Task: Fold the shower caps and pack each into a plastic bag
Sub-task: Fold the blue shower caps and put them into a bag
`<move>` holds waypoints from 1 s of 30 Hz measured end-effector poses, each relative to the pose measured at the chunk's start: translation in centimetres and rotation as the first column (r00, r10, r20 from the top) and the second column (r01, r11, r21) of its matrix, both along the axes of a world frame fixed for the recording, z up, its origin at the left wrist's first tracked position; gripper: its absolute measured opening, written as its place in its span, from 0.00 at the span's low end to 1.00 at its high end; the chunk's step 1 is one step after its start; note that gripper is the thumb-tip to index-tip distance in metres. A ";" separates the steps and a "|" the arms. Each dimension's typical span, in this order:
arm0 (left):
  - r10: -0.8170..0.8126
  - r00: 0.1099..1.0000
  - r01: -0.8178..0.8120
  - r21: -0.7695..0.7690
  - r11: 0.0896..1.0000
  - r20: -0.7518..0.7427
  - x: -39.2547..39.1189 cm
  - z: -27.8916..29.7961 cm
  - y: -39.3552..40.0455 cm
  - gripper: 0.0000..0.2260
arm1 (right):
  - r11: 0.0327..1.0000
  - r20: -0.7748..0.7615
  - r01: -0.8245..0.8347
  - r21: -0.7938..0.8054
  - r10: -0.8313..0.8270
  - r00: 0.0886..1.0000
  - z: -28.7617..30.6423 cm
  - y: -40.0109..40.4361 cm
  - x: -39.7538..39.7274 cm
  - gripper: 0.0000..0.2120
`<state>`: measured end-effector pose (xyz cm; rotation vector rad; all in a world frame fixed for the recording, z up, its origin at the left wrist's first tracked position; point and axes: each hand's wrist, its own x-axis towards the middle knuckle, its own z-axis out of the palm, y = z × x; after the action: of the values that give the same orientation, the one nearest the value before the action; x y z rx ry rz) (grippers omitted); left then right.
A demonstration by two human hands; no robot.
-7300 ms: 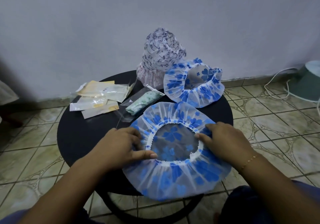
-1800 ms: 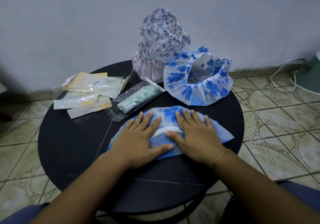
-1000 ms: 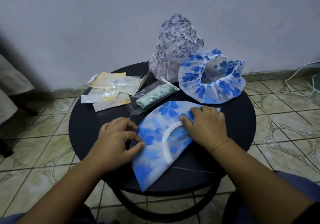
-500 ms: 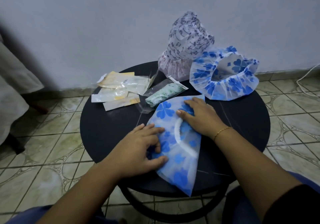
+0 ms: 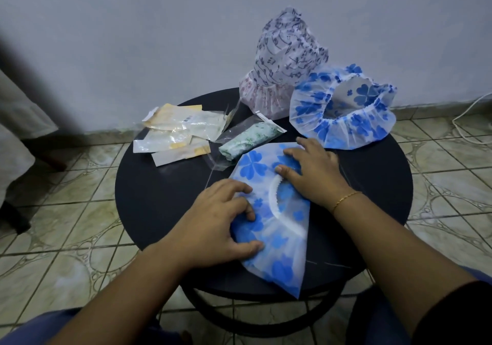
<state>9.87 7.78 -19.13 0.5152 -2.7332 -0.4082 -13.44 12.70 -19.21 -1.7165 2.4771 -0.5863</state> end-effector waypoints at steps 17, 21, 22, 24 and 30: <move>-0.115 0.993 0.108 0.265 0.958 0.010 0.8 1.1 3.4 0.12 | 0.779 0.033 -0.624 -0.068 0.627 0.779 0.1 13.5 5.5 0.13; -0.120 0.989 0.096 0.230 0.968 0.091 0.9 1.2 3.4 0.23 | 0.811 0.030 -0.552 -0.194 0.568 0.823 -0.6 13.5 5.9 0.10; -0.113 0.989 0.088 0.222 0.971 0.100 0.8 1.1 3.4 0.23 | 0.826 0.053 -0.514 -0.232 0.538 0.841 -0.7 13.5 6.1 0.10; -0.110 0.991 0.092 0.208 0.974 0.076 0.6 1.0 3.5 0.19 | 0.879 0.172 -0.383 -0.284 0.439 0.882 -0.5 13.4 6.2 0.12; -0.106 0.993 0.096 0.171 0.981 0.054 -0.1 1.2 3.5 0.18 | 0.954 0.514 -0.135 -0.268 0.261 0.817 0.4 13.5 6.5 0.12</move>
<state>9.78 11.27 -17.93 0.4392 -2.8082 -0.6644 -6.94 26.17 -18.79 -1.5570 1.8629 -1.1733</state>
